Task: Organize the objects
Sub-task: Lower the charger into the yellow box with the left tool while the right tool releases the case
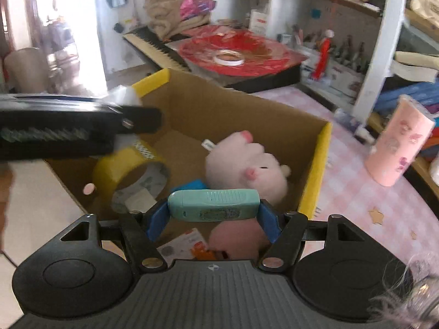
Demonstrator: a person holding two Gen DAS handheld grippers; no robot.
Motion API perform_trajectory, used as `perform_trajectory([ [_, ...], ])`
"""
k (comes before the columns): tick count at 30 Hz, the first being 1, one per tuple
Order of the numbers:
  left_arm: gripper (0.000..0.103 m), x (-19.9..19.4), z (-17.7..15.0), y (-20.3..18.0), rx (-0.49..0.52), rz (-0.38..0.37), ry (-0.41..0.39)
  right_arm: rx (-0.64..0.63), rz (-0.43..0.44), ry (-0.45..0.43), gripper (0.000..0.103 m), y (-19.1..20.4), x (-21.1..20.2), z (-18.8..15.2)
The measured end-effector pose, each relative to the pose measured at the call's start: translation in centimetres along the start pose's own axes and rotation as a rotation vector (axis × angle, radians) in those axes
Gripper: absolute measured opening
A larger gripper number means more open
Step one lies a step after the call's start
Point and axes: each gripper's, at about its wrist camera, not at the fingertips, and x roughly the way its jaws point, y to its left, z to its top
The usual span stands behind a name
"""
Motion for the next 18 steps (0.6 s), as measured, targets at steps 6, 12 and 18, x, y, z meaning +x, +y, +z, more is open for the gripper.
perform_trajectory([
  [6, 0.066, 1.9, -1.0, -0.6, 0.011, -0.021, 0.059, -0.005, 0.022, -0.009, 0.068, 0.0, 0.2, 0.0],
  [12, 0.066, 2.9, -1.5, -1.1, 0.046, -0.032, 0.076, 0.001, 0.014, -0.040, 0.068, 0.1, -0.1, -0.4],
  [18, 0.066, 2.9, -1.3, -1.2, 0.044, -0.060, 0.090, 0.018, -0.009, -0.043, 0.068, 0.4, -0.2, -0.4],
])
